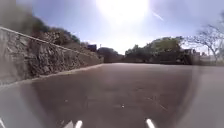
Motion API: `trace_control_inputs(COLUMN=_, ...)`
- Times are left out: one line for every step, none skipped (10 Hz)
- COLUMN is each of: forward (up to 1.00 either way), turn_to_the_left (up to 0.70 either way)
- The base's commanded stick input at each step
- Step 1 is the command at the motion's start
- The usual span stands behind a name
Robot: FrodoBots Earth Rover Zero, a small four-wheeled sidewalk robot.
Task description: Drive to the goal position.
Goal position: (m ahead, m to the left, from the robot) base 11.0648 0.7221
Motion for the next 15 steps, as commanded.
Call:
trace_control_inputs(forward=0.85, turn_to_the_left=0.0)
trace_control_inputs(forward=0.85, turn_to_the_left=0.0)
trace_control_inputs(forward=0.85, turn_to_the_left=0.0)
trace_control_inputs(forward=0.85, turn_to_the_left=0.0)
trace_control_inputs(forward=0.85, turn_to_the_left=0.0)
trace_control_inputs(forward=0.85, turn_to_the_left=0.0)
trace_control_inputs(forward=0.85, turn_to_the_left=0.0)
trace_control_inputs(forward=0.85, turn_to_the_left=0.0)
trace_control_inputs(forward=0.85, turn_to_the_left=0.0)
trace_control_inputs(forward=0.85, turn_to_the_left=0.0)
trace_control_inputs(forward=0.85, turn_to_the_left=0.0)
trace_control_inputs(forward=0.85, turn_to_the_left=0.0)
trace_control_inputs(forward=0.85, turn_to_the_left=0.0)
trace_control_inputs(forward=0.85, turn_to_the_left=0.0)
trace_control_inputs(forward=0.85, turn_to_the_left=0.0)
